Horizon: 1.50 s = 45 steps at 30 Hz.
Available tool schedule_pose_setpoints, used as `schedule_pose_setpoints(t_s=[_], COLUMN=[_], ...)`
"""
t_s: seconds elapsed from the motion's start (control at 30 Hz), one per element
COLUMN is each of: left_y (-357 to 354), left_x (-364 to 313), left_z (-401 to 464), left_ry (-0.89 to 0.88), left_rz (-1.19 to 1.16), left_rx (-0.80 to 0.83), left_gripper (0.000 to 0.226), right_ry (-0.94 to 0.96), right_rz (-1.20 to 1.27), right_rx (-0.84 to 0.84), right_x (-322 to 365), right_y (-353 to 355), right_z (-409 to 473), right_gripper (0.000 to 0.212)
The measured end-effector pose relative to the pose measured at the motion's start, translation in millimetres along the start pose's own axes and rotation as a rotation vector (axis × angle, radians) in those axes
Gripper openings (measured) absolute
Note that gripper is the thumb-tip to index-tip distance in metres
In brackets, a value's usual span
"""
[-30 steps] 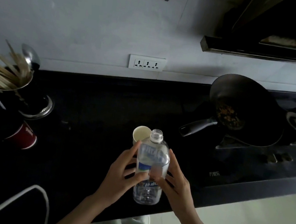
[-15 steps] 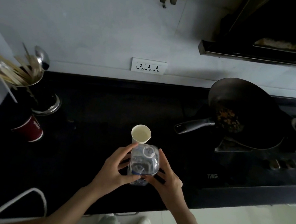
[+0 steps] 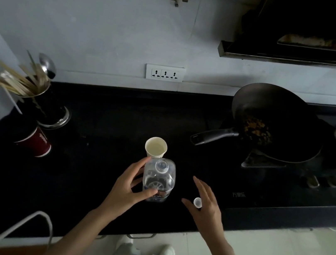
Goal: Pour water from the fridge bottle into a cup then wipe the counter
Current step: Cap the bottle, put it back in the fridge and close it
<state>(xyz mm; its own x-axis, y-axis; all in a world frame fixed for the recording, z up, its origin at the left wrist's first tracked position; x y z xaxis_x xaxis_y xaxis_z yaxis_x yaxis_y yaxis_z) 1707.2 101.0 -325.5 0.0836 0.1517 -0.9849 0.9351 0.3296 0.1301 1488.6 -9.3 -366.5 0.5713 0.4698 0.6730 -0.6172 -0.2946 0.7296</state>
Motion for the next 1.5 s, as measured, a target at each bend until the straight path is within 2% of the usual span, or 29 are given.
schedule_pose_setpoints(t_s=[0.1,0.23,0.53,0.73,0.9,1.07,1.23,1.5], left_y=[-4,-5,-7,-7,-7,-5,-4,-2], left_x=[-4,-4,-5,-4,-2,-2,1,2], left_z=[0,0,0,0,2,2,3,4], left_ry=[0.005,0.002,0.016,0.025,0.027,0.015,0.000,-0.004], left_rz=[-0.011,-0.023,-0.026,-0.035,-0.031,-0.040,-0.040,-0.027], left_rx=[-0.018,-0.022,-0.041,-0.041,-0.040,-0.034,-0.038,-0.010], left_gripper=[0.075,0.074,0.072,0.073,0.074,0.072,0.072,0.074], right_ry=[-0.031,-0.041,-0.107,-0.116,-0.093,0.024,0.189,0.251], right_rz=[-0.145,-0.259,-0.334,-0.289,-0.070,0.122,0.088,-0.048], right_rx=[-0.062,-0.033,-0.040,-0.008,-0.013,-0.042,0.098,0.189], right_x=[-29,-56,-74,-71,-38,36,90,110], right_y=[2,-5,-20,-23,0,39,57,54], right_z=[-11,-19,-16,-13,4,37,56,68], right_gripper=[0.061,0.057,0.049,0.037,0.031,0.035,0.029,0.032])
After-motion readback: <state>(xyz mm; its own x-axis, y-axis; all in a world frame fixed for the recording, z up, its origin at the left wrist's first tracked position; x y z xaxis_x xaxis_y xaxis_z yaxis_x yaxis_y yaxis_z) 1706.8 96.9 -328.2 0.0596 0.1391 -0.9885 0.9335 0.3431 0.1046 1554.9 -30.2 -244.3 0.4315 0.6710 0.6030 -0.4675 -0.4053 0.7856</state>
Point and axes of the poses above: each hand's wrist, its own z-axis towards the middle knuckle, its own y-axis out of the back of the hand, x = y × z, the point moved 2 cm from there along z, towards the middle knuckle, and after that the axes turned 1 degree about -z, right-handed, at the moved point
